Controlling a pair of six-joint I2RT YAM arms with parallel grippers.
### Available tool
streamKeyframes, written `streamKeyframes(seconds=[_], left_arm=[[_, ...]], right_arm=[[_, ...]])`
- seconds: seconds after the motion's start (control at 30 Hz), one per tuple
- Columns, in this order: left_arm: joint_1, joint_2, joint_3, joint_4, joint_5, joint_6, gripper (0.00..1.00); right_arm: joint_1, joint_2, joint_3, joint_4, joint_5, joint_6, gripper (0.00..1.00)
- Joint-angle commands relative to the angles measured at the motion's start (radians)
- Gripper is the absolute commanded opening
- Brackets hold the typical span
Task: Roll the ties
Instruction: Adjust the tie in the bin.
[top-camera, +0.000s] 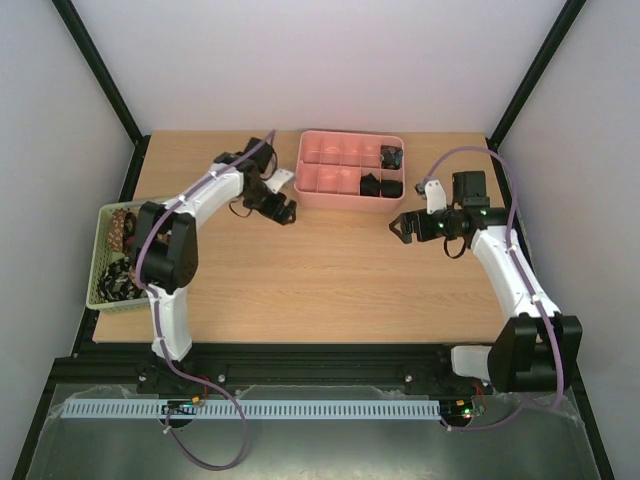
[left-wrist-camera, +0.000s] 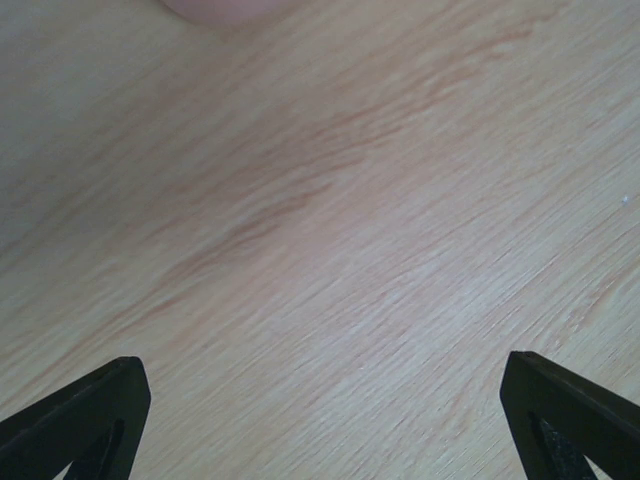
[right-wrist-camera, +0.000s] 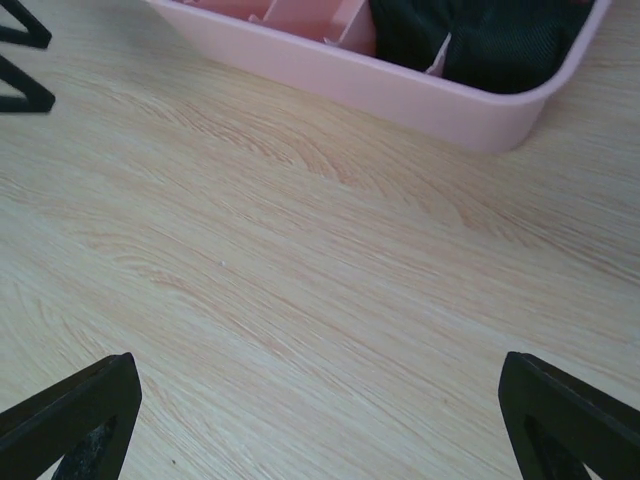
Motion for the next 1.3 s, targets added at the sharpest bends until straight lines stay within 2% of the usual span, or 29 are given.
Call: streamKeyframes(seconds=[0.0,0.17,0.3,0.57,0.73,0.87,1.07,1.27], left_arm=[[0.138,-0.108,0.081,-0.044,0.055,0.028,0.99],[0.344,-0.255,0.039,-0.077,0.11,0.093,0.99],[0.541,-0.348,-0.014,-0.138,0.182,0.171,0.99],[0.803,-0.4,-0.148,-0.204,0.182,0.287,0.99],[0.851,-0.339,-0.187,-0.202,0.116,0.319,0.99],[0.863,-0.268,-0.168,-0.167,0.075,0.313,0.99],[0.844,-0.136,-0.082,-0.164,0.043,0.311,0.98],[0.795,-0.05,-0.049,-0.102,-0.045,0.299,0.92]], right_arm=[[-0.003,0.07,0.094,-0.022,-0.099,0.007,0.99],[-0.002,0.14,0.155,-0.049,-0.195,-0.008,0.99],[0.005,0.193,0.197,-0.066,-0.209,-0.003,0.99],[0.023,0.251,0.204,-0.133,-0.191,-0.074,0.98],[0.023,0.244,0.148,-0.113,-0.129,-0.064,0.99],[0.023,0.221,0.113,-0.051,-0.025,0.039,0.99],[0.021,0.177,0.072,-0.036,0.018,0.058,0.99],[0.021,0.159,0.055,-0.043,0.017,0.064,0.99]])
